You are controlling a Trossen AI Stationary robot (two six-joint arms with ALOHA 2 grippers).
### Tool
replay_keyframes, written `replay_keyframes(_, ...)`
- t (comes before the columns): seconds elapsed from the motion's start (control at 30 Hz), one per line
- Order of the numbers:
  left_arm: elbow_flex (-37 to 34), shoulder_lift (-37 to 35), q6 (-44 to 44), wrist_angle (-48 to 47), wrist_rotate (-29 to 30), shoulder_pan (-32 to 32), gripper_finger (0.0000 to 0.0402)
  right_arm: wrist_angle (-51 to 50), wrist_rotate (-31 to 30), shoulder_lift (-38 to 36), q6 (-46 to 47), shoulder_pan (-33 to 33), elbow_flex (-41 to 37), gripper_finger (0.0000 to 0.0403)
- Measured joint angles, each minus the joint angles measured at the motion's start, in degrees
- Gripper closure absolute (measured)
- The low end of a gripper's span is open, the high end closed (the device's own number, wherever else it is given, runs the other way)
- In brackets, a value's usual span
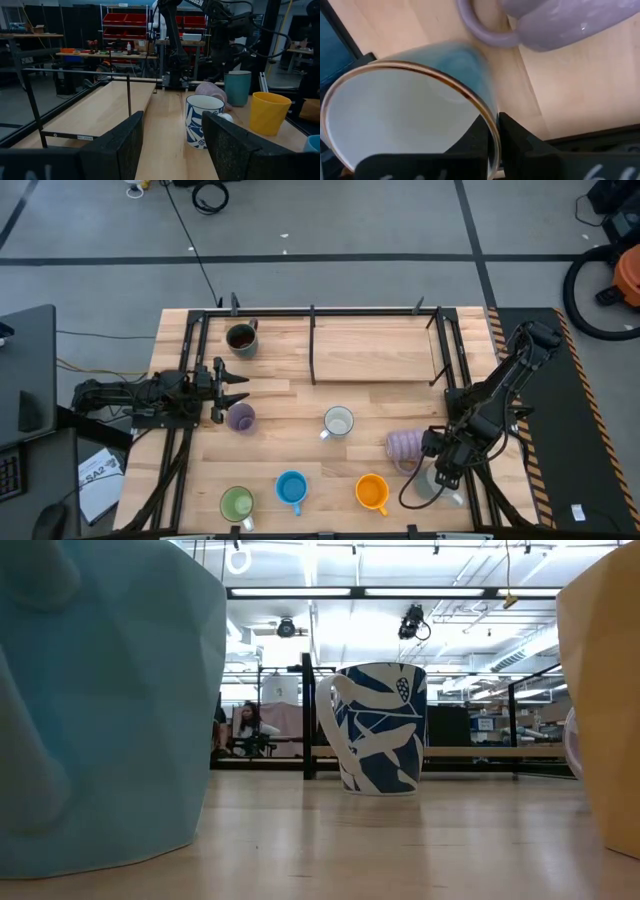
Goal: Place coffee mugs
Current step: Put the light blue mug on the shelf
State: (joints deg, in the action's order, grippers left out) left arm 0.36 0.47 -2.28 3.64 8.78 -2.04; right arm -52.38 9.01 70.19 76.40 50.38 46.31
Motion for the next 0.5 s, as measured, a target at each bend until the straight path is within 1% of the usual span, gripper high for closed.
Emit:
replay_keyframes(0.23,0.00,-0.01,-0.01,0.00,0.00,0.00,0.0195,-0.40,5.54,0.02,-0.37,-2.97,2.70,0.0372)
replay_keyframes(0.37,0.00,-0.02,0.00,0.00,0.00,-0.02,0.0195,-1.25,6.29,0.00,-2.25,-5.14,6.05,0.0373)
replay_keyframes(0.5,0.00,-0.01,-0.01,0.00,0.00,0.00,0.0195,-5.50,7.35,-0.02,-4.38,-8.02,10.66,0.0373)
